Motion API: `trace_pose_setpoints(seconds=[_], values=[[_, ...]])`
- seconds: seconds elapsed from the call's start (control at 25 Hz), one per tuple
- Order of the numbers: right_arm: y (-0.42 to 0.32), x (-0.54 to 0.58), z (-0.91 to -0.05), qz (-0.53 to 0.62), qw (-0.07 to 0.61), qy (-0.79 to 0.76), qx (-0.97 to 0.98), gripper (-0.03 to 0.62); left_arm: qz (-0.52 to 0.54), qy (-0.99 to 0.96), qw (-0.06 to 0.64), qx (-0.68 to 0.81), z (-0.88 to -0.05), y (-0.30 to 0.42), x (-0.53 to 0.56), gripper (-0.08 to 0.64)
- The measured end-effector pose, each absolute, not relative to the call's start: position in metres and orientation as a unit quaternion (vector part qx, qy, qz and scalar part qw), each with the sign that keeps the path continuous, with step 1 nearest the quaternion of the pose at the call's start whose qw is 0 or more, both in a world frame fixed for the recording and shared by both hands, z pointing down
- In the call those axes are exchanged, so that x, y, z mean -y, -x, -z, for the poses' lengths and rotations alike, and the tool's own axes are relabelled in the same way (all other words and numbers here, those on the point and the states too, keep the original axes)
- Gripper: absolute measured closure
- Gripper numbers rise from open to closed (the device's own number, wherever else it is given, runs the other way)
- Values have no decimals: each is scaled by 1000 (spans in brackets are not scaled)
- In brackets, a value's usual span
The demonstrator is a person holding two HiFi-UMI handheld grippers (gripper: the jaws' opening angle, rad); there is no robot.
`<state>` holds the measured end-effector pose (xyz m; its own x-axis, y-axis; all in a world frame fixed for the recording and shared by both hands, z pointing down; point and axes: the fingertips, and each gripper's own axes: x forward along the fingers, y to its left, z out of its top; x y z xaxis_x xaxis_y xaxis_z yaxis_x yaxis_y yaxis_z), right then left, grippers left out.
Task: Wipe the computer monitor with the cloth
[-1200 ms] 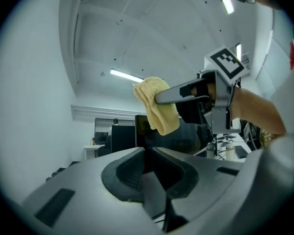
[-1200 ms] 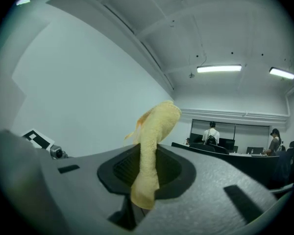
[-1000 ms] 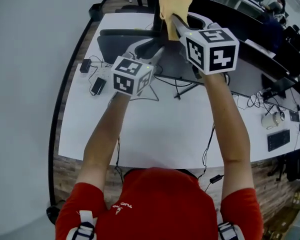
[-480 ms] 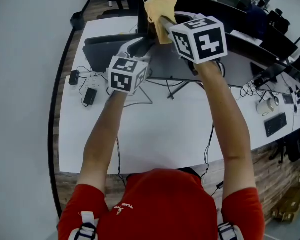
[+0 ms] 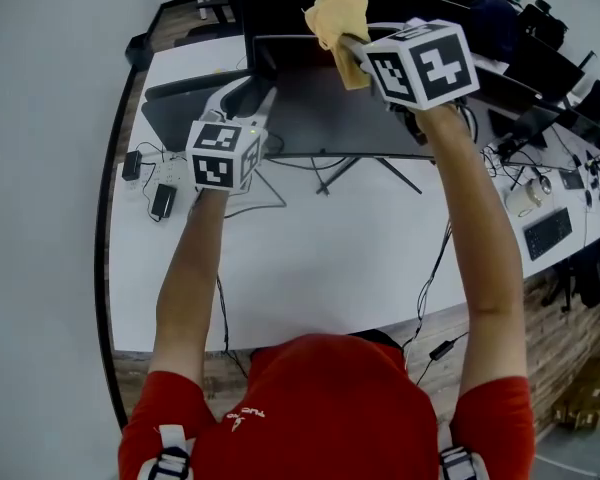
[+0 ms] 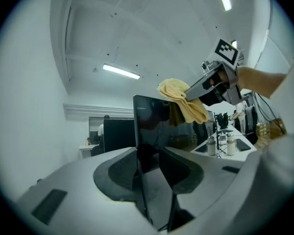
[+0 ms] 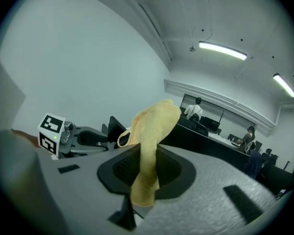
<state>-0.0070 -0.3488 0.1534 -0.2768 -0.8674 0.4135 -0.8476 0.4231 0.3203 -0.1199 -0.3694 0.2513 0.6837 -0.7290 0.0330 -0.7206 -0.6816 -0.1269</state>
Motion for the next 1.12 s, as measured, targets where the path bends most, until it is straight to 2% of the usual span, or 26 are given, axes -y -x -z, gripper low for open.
trace_pose_setpoints(seconds=[0.32, 0.6, 1.12], values=[[-77, 335, -158, 11, 277, -546, 791, 525, 24, 887, 63, -457, -242, 118, 352, 439], [-141, 322, -160, 7, 271, -552, 789, 525, 15, 887, 56, -458, -241, 82, 320, 439], [-290, 289, -173, -11, 263, -592, 762, 525, -8, 920, 40, -389, -242, -60, 265, 439]])
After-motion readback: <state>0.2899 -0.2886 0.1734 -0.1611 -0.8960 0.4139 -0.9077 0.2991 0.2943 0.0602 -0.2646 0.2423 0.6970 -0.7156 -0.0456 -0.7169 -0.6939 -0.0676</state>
